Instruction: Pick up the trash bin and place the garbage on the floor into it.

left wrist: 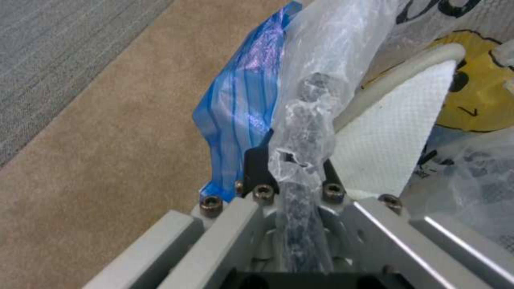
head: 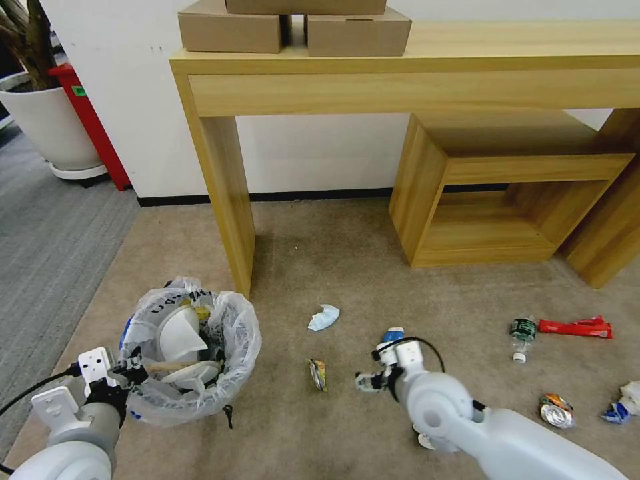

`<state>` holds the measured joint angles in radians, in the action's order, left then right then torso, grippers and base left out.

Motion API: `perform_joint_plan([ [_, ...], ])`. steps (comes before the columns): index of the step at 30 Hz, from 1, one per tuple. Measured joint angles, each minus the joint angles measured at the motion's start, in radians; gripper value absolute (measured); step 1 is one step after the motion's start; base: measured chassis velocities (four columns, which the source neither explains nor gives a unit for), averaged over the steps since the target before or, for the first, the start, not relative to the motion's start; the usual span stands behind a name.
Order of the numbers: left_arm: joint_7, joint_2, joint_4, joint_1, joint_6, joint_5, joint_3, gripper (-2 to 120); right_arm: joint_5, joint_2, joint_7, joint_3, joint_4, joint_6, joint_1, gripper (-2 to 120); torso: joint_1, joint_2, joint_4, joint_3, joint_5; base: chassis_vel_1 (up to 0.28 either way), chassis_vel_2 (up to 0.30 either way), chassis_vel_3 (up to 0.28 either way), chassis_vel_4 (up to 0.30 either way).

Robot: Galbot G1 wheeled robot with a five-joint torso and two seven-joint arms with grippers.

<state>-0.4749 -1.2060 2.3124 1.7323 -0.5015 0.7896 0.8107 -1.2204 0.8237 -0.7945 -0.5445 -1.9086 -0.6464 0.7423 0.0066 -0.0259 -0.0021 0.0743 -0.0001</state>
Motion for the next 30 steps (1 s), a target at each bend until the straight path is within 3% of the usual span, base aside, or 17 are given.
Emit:
perform_joint_plan([
  [12, 0.0, -0.009, 0.004, 0.004, 0.006, 0.0, 0.004, 0, 0.077, 0.106, 0.095, -0.269, 0.187, -0.011, -0.19, 100, 0.0, 0.0, -0.0001, 0.0, -0.0001, 0.0, 0.0, 0.0, 0.0],
  [17, 0.001, -0.005, 0.005, 0.004, 0.008, 0.001, 0.002, 0, 0.085, 0.145, 0.095, -0.299, 0.254, -0.003, -0.205, 100, 0.0, 0.0, -0.0002, 0.0, -0.0001, 0.0, 0.0, 0.0, 0.0],
  [30, 0.003, -0.011, 0.006, 0.004, 0.011, 0.003, -0.003, 0, 0.149, 0.33, 0.115, -0.319, 0.449, 0.064, -0.2, 99, 0.0, 0.0, -0.0001, 0.0, 0.0, 0.0, 0.0, 0.0, 0.0],
])
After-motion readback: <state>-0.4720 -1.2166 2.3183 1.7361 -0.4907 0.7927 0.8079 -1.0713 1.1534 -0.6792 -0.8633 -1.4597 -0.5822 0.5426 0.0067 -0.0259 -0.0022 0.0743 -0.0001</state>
